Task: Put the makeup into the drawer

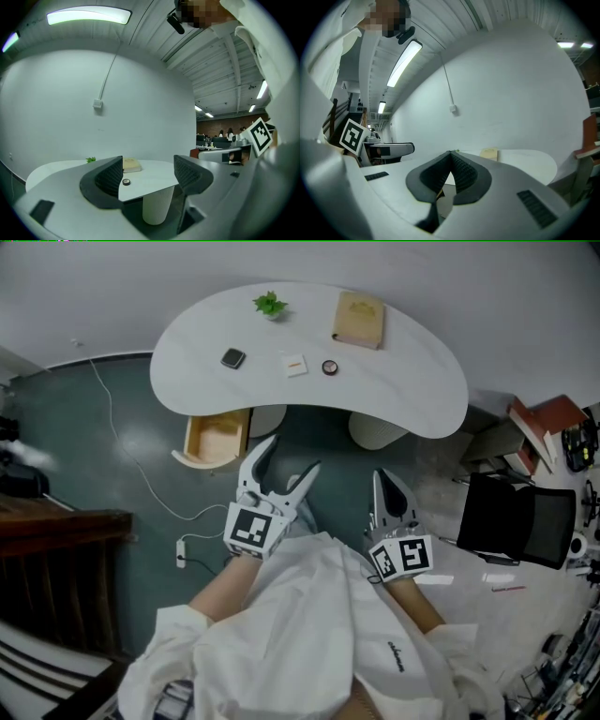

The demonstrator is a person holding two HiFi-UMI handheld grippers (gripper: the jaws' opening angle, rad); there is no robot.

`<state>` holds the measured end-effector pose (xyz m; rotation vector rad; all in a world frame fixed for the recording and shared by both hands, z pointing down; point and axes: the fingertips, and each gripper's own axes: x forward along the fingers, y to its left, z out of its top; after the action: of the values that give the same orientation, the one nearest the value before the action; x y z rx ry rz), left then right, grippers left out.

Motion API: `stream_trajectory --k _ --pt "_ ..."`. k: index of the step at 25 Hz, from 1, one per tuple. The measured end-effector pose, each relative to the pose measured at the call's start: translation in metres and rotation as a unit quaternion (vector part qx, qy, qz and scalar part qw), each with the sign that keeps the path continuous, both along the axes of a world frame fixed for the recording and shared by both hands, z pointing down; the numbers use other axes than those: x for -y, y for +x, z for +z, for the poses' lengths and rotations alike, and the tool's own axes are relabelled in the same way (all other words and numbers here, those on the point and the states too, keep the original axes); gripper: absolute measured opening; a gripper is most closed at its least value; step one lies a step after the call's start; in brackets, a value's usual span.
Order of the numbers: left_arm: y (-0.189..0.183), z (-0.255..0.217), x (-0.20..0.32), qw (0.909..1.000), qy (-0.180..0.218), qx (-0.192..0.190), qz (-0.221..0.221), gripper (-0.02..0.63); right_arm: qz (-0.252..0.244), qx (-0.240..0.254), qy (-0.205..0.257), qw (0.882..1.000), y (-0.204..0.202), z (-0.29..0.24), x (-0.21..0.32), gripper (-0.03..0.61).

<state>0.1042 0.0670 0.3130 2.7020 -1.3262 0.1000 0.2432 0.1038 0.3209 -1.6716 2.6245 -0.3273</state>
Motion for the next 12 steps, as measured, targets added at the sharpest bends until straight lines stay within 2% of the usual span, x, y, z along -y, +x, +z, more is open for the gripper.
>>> stream_trajectory --k 12 --pt "-0.002 0.012 0.128 0.9990 -0.014 0.004 0.042 0.330 0.029 -0.005 -0.013 0.999 -0.014 0.006 0.125 0.017"
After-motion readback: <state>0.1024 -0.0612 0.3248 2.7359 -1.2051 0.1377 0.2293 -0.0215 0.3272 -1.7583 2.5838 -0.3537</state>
